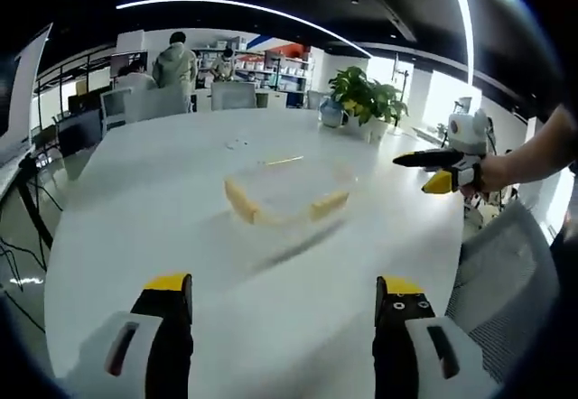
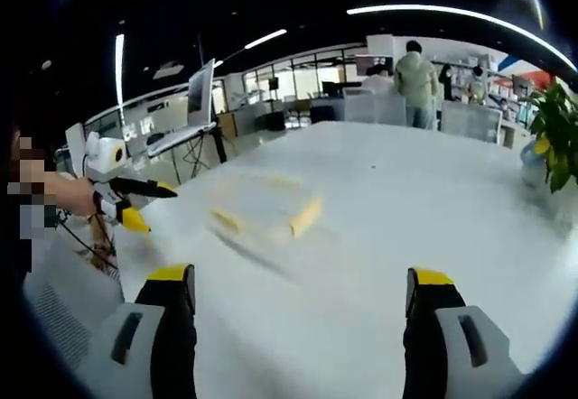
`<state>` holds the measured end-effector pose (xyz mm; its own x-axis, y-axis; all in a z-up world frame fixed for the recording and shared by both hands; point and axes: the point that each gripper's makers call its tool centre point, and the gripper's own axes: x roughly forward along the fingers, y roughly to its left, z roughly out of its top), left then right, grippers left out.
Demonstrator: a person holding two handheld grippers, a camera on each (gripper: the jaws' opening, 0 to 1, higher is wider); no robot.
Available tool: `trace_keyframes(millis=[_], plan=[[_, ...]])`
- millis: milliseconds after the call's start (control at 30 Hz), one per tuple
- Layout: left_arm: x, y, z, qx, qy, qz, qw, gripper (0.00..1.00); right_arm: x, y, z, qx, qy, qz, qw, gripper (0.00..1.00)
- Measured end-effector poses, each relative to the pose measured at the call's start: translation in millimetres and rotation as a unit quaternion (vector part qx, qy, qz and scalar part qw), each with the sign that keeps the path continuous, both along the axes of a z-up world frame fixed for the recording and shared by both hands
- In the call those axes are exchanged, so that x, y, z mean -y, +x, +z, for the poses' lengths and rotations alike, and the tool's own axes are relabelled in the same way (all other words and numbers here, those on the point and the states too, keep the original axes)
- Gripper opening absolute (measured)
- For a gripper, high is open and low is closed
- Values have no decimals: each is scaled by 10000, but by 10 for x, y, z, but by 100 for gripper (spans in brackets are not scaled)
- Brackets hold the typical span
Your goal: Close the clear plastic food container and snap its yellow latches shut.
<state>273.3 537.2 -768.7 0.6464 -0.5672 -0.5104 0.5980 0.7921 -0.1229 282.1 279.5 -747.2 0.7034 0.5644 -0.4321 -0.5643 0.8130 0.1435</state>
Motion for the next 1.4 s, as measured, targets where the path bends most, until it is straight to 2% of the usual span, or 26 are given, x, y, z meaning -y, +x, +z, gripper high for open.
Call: trace_keyframes(millis=[167,400,667,1000,1400], plan=[[-24,-88,-1,-22,-18,66,10000,81,25,-70,104,44,186,-88,9998,95],[-20,-246,25,-62,-146,186,9997,81,28,-295,140,48,116,125,9998,95],[-48,-390,89,-33,-266,368,9990,81,145,-433,201,61,231,2,9997,95],[42,-524,142,-9,-418,481,9980,81,252,-594,235,43,382,-157,9991,95],[111,-735,144,-16,-654,642,9958,81,231,-795,302,42,495,-116,9987,95]])
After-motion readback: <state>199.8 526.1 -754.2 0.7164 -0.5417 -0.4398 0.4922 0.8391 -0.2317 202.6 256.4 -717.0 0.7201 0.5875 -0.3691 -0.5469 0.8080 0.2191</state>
